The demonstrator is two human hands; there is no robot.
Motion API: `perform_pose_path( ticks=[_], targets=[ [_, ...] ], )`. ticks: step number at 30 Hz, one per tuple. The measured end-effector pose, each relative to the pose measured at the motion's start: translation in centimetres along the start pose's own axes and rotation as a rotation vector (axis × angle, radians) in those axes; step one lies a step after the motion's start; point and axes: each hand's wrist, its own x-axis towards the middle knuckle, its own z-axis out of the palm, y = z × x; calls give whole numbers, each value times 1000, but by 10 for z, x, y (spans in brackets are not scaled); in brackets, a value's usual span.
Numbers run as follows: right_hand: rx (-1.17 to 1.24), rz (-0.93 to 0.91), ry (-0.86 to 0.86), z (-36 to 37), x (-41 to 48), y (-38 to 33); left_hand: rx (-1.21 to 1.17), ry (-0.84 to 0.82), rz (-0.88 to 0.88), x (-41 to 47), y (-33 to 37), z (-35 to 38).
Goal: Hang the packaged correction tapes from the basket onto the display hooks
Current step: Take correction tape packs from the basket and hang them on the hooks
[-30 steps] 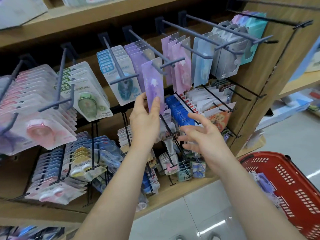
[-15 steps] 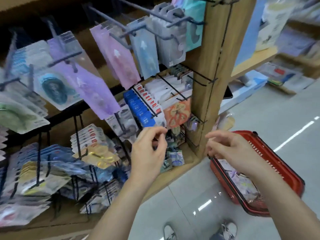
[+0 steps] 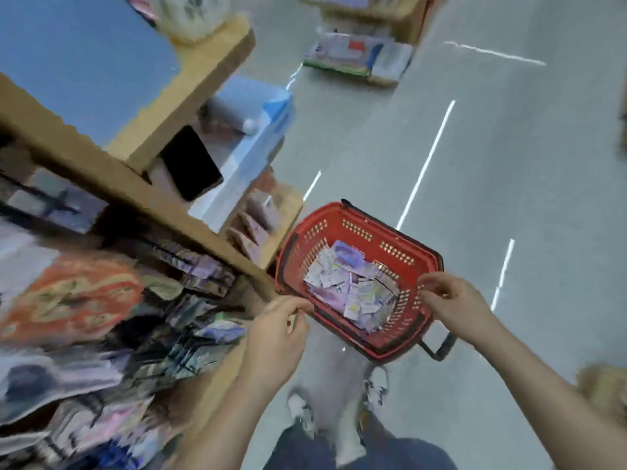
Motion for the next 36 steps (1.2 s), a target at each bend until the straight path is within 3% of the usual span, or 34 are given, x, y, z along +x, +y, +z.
perform_pose_path(
  ticks=[10, 18, 22, 28, 31, 36],
  targets=[
    [143, 295, 45, 103, 148, 122, 132, -361, -168, 167, -93, 156],
    [167, 276, 9, 227, 321, 197, 377, -551, -207, 314, -222, 333],
    [-18, 147, -57, 283, 399, 224, 526, -512, -259, 362, -278, 407],
    [-507, -214, -86, 337, 474, 239, 554, -405, -338, 389, -339, 457],
    [-652, -220, -102, 356, 490, 249, 612, -431, -296, 392, -353, 462],
    [-698, -140, -93, 354, 493, 272, 740, -460, -82, 401, -358, 449]
  ],
)
